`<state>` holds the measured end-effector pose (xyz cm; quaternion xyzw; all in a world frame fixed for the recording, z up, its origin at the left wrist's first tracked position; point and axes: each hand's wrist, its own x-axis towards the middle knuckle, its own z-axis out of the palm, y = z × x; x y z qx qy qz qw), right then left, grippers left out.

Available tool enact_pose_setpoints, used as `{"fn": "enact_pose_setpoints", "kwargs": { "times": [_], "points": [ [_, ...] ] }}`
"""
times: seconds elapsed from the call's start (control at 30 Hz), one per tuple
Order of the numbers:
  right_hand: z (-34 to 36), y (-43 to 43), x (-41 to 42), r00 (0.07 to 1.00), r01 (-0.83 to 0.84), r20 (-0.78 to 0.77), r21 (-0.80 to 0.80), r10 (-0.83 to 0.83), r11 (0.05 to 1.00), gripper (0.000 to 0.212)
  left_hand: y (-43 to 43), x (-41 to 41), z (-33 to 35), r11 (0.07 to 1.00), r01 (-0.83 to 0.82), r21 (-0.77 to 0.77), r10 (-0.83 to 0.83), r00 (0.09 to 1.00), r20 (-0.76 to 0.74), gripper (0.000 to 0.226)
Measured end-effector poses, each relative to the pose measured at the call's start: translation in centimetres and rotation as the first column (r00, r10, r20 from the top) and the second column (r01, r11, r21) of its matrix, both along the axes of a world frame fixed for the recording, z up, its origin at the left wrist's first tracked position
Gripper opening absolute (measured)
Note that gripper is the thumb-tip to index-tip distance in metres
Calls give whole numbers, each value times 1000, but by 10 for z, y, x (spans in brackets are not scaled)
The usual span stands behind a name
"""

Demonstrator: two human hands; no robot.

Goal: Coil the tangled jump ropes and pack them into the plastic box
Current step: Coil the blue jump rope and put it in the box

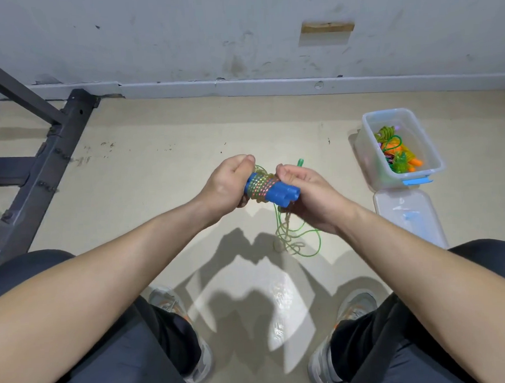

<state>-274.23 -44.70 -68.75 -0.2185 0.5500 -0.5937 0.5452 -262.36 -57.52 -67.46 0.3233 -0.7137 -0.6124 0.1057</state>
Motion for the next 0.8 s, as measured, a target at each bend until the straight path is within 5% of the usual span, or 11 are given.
{"fn": "enact_pose_setpoints", "kwargs": {
  "times": [0.13, 0.23, 0.33, 0.43, 0.5, 0.57, 0.63, 0.8],
  "points": [
    [-15, 3, 23, 996, 72, 38, 148, -78, 986, 32, -1, -3, -6, 978, -190, 89, 192, 981, -17, 41],
    [-21, 5, 41, 965, 55, -263, 232, 8, 971, 37, -10, -1, -12, 924, -293, -244, 312, 949, 43, 40],
    [-10, 4, 53, 654, -19, -708, 335, 265, 942, 40, -11, 2, -14, 810, -224, -542, 331, 938, 107, 36],
    [13, 3, 56, 250, -57, -859, 447, 447, 893, 32, -11, 3, -19, 760, -121, -639, 292, 941, 169, 33],
    [26, 4, 46, 104, -16, -889, 446, 445, 895, 26, -9, 4, -19, 747, -45, -663, 231, 953, 196, 33],
    [35, 5, 30, 59, -22, -930, 362, 363, 932, 21, -7, 4, -15, 758, -10, -652, 177, 966, 190, 35],
    [42, 6, 12, 150, -100, -948, 267, 280, 958, 16, -7, 3, -13, 781, 62, -621, 80, 977, 198, 36],
    [29, 7, -13, 744, -141, -652, 60, 146, 988, 26, -3, 0, 0, 859, 210, -467, -159, 976, 147, 40]
  ]
}}
